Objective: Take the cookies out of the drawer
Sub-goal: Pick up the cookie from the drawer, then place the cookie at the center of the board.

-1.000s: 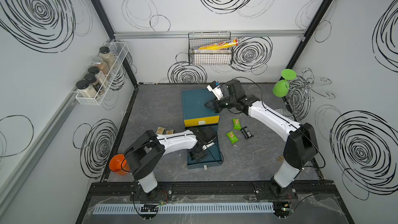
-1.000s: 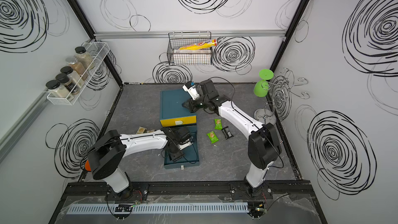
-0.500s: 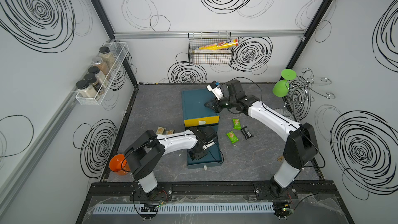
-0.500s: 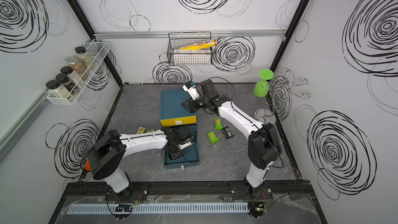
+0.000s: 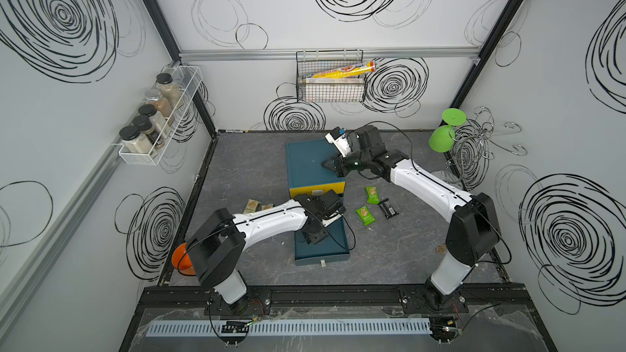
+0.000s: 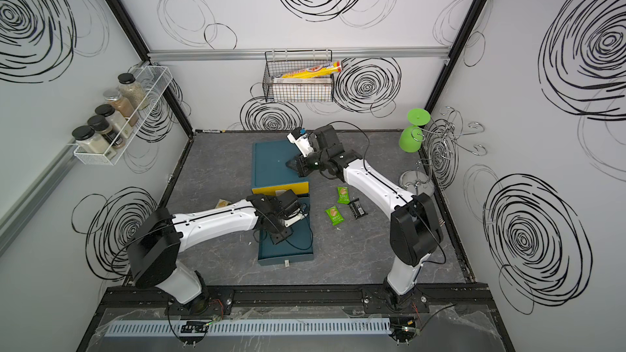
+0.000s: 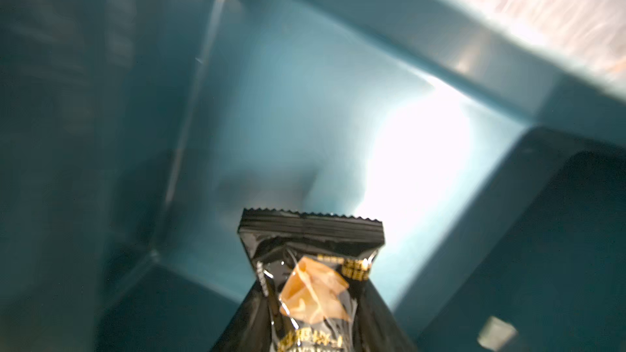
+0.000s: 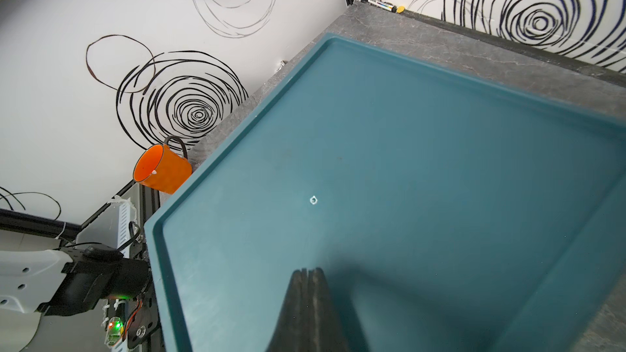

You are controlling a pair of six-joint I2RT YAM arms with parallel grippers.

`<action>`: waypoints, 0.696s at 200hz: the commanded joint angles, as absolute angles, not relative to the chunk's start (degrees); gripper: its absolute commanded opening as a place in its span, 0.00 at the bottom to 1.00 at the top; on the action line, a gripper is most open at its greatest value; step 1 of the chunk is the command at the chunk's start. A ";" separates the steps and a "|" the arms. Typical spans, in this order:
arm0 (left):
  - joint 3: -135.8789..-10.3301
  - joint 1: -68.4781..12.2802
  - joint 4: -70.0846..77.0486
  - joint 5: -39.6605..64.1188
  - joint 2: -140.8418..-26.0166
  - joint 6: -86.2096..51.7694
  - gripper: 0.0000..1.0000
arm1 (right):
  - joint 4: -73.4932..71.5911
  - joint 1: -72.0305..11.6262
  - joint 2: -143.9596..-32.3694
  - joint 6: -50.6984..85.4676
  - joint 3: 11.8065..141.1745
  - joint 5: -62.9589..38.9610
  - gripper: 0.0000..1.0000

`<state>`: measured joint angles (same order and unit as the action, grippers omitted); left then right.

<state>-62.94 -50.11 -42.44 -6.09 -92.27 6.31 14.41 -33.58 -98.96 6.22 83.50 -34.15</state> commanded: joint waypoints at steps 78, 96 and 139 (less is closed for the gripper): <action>-79.67 -56.11 -57.05 -10.43 -83.74 1.80 0.41 | 15.85 -33.92 -98.92 7.66 84.41 -35.92 0.04; -83.93 -59.24 -58.77 -11.29 -84.98 1.32 0.41 | 15.72 -33.94 -97.86 7.69 84.51 -34.82 0.04; -95.38 -68.81 -60.84 -11.30 -94.10 1.32 0.42 | 16.92 -32.91 -95.81 7.06 86.26 -34.76 0.06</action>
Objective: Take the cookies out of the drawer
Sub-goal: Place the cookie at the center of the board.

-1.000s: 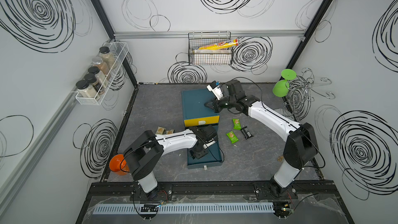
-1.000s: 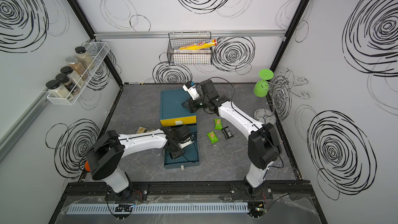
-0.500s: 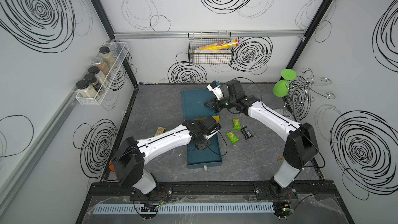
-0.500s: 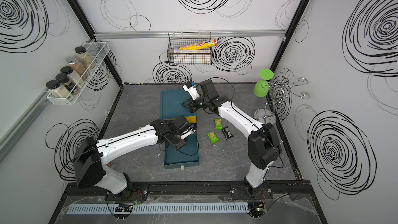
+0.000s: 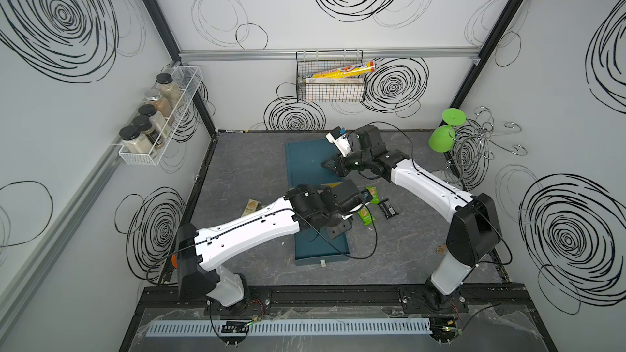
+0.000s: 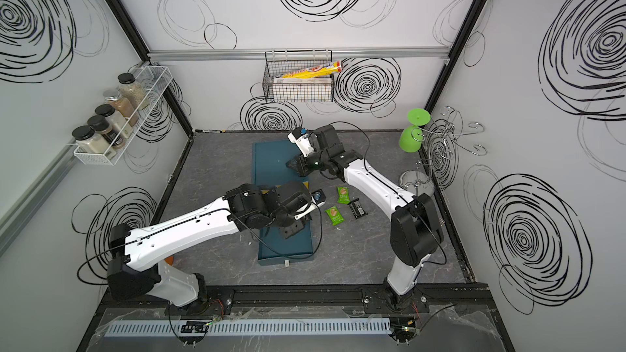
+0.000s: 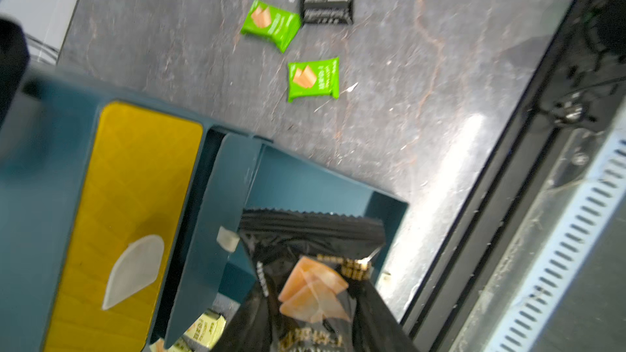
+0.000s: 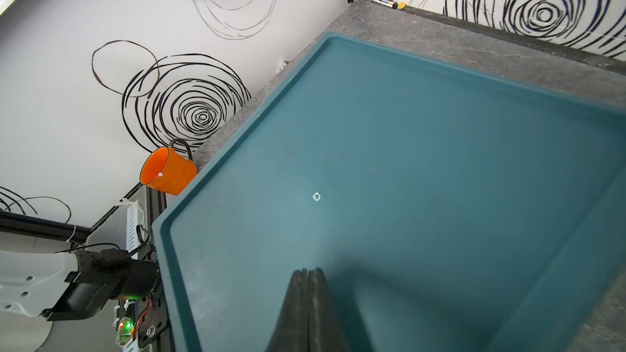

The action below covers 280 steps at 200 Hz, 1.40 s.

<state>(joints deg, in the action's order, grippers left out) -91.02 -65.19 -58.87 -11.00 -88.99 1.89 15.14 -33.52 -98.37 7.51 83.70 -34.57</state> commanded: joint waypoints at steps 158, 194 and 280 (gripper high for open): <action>-107.82 -71.79 -51.39 -5.16 -124.14 8.31 0.51 | 18.55 -24.71 -92.02 5.76 82.11 -37.23 0.06; -107.31 -70.46 -48.85 -5.31 -126.54 8.61 0.51 | 18.72 -23.98 -91.90 5.95 81.78 -36.51 0.06; -108.59 -69.87 -46.69 -9.07 -115.53 5.60 0.78 | 18.58 -23.84 -89.22 7.28 82.26 -34.37 0.07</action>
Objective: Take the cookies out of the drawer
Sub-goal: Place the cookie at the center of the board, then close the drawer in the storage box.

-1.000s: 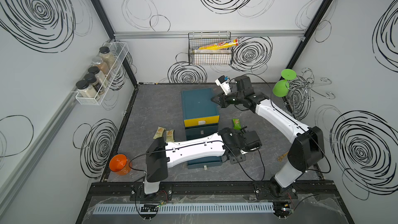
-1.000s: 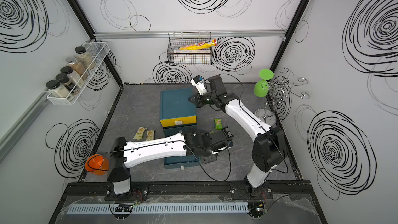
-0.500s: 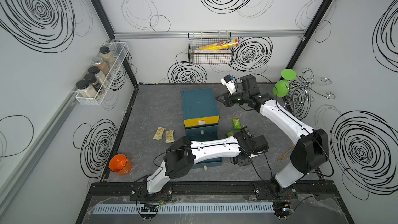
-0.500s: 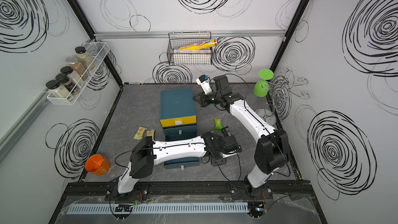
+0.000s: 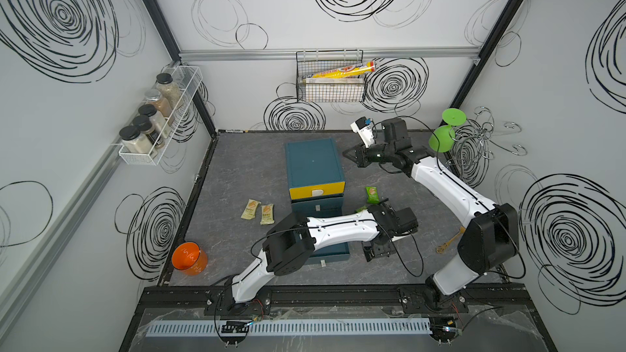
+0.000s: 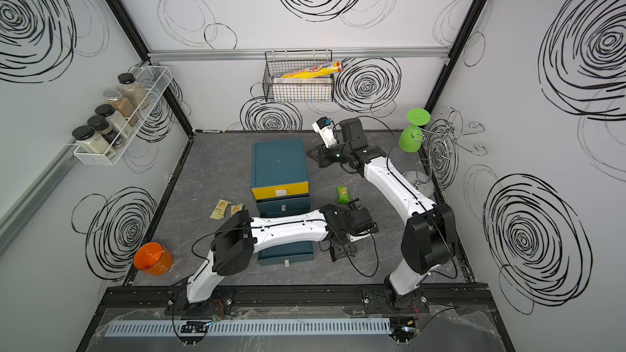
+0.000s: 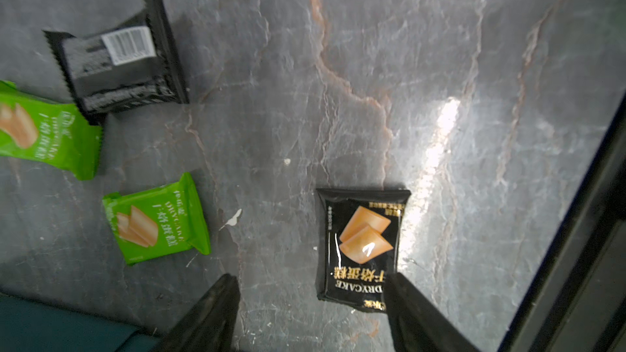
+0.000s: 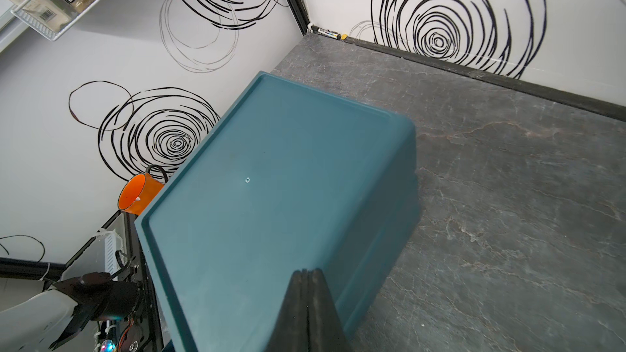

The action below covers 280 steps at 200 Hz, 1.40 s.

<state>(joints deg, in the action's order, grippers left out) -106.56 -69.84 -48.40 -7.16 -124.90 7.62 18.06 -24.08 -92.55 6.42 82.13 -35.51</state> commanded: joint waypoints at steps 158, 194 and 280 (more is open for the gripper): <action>-104.17 -35.68 -41.19 0.59 -97.11 7.12 0.00 | 9.11 -56.77 -47.25 16.24 41.26 10.77 0.00; -106.00 -32.92 -40.96 4.59 -102.57 5.80 0.00 | 4.60 -76.97 -48.31 14.16 35.60 23.07 0.00; -102.32 -32.96 -39.69 8.01 -106.70 5.00 0.00 | -9.16 -98.24 -67.51 6.26 31.76 38.15 0.00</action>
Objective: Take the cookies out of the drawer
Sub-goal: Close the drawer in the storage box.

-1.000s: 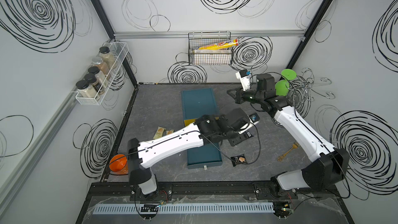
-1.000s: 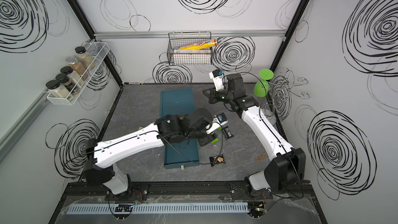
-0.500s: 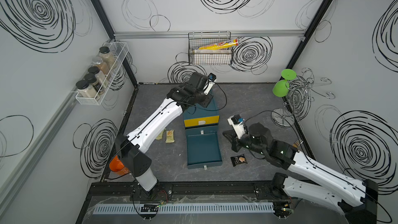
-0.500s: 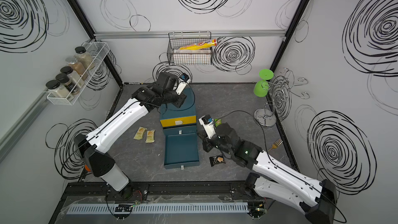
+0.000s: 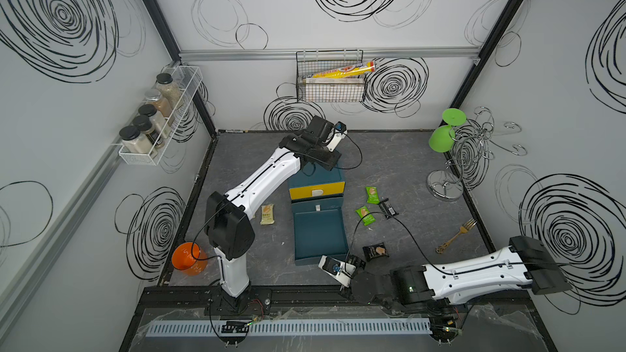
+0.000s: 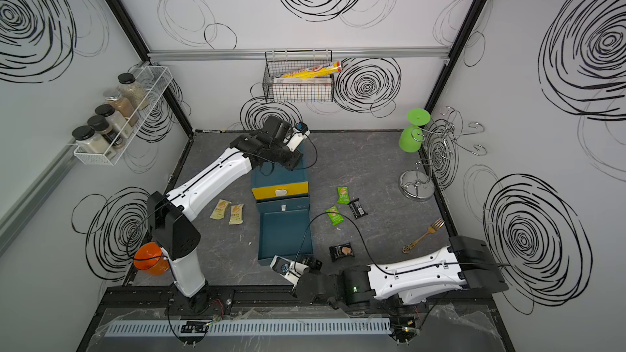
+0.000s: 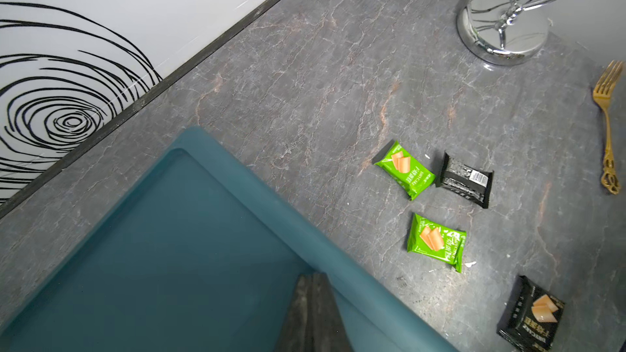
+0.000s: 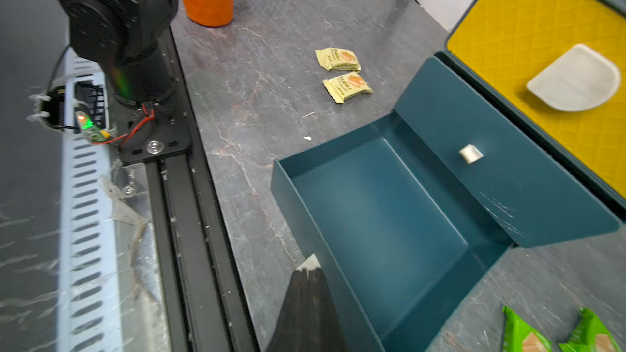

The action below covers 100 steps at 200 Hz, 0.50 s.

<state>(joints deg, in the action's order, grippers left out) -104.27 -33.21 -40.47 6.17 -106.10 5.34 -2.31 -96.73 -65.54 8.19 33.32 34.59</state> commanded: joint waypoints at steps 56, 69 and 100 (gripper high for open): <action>-98.86 -32.96 -38.35 8.35 -106.10 5.27 0.00 | -16.07 -99.21 -76.19 6.87 29.56 32.23 0.00; -97.90 -32.96 -37.84 8.51 -105.83 5.19 0.00 | -17.07 -99.16 -78.41 9.24 29.38 33.13 0.00; -95.89 -33.22 -37.57 9.06 -105.04 5.55 0.00 | -19.69 -98.47 -81.80 10.84 28.70 35.83 0.00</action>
